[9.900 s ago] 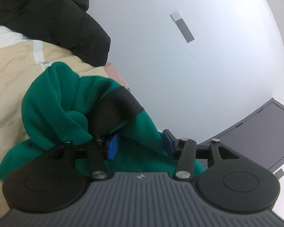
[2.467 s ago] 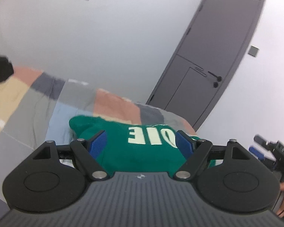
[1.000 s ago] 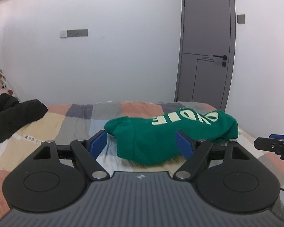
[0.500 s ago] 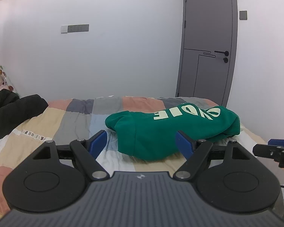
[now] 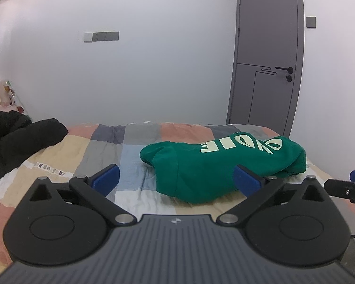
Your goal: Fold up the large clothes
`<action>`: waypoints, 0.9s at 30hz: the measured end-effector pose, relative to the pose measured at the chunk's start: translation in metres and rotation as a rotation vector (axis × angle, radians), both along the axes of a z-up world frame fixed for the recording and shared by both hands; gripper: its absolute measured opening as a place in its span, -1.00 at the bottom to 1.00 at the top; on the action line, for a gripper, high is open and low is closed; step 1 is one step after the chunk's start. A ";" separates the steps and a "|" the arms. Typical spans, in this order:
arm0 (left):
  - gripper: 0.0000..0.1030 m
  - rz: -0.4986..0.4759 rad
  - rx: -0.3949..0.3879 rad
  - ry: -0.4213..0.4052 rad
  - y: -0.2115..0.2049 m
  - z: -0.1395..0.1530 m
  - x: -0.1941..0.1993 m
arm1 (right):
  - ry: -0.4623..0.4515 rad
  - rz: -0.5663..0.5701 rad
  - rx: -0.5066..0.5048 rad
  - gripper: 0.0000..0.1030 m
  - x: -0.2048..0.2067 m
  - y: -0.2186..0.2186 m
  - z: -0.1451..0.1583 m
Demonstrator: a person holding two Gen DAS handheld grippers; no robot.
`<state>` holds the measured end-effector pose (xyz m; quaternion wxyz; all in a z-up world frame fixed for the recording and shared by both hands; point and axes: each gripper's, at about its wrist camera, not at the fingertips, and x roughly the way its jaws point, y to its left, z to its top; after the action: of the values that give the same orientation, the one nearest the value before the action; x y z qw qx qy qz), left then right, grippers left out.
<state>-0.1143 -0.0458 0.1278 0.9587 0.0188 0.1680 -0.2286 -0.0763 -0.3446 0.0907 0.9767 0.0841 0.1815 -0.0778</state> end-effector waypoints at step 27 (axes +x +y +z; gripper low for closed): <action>1.00 0.018 0.011 0.023 0.004 0.003 -0.005 | 0.027 -0.017 -0.009 1.00 0.003 0.006 0.001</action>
<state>-0.1194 -0.0419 0.1313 0.9586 0.0196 0.1806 -0.2193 -0.0734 -0.3389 0.0912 0.9738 0.0800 0.1937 -0.0879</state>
